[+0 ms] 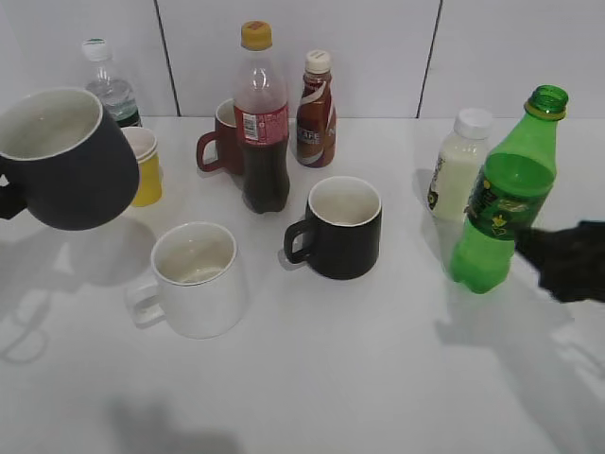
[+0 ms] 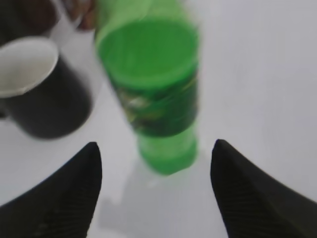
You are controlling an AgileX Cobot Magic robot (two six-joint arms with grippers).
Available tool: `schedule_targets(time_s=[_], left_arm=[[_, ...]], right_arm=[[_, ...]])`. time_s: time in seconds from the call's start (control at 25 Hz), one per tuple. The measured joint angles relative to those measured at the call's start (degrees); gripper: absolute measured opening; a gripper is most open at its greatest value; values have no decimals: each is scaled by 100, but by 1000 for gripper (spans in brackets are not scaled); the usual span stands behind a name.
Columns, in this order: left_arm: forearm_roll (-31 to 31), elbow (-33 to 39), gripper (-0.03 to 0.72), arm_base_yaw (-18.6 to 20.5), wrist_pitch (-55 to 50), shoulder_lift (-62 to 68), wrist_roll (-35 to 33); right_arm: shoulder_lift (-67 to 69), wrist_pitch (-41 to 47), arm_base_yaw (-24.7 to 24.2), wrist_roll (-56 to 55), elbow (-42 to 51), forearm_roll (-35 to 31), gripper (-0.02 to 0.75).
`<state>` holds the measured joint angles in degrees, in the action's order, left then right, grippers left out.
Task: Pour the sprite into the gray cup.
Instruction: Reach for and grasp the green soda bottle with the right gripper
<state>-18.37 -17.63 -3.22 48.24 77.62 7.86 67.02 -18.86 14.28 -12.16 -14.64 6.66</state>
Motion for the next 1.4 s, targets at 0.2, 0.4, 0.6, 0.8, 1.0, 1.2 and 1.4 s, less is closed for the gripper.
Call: schedule_targets(time_s=[0.2,0.4,0.6,0.8,1.0,1.2,1.4], left_arm=[[0,0,62,-9,-77,-23,0],[-7,0,62,-9,-91,-27,0],[-11,0,62,-9,-95,-27,0],[-18,0,62,-9,-102,-27,0],[-18,0,62,-75,-165,-40,0],[-39,-226,62,-403,-1050,-147,0],[-39,-570,62,-701,-1727,-176,0]], right_arm=[[828,-594,139,-45,0,69,516],[1227,-1554,139,319,11,58,552],[1783,-2384,139,654,11,-219,632],[2619,-3522,139,778,-73,-595,641],[3455,-3836,145,785,-464,-1000,594],[3579,-4012,145,921,-531,-1078,376],[3297,-3960,145,1356,-522,-972,376]])
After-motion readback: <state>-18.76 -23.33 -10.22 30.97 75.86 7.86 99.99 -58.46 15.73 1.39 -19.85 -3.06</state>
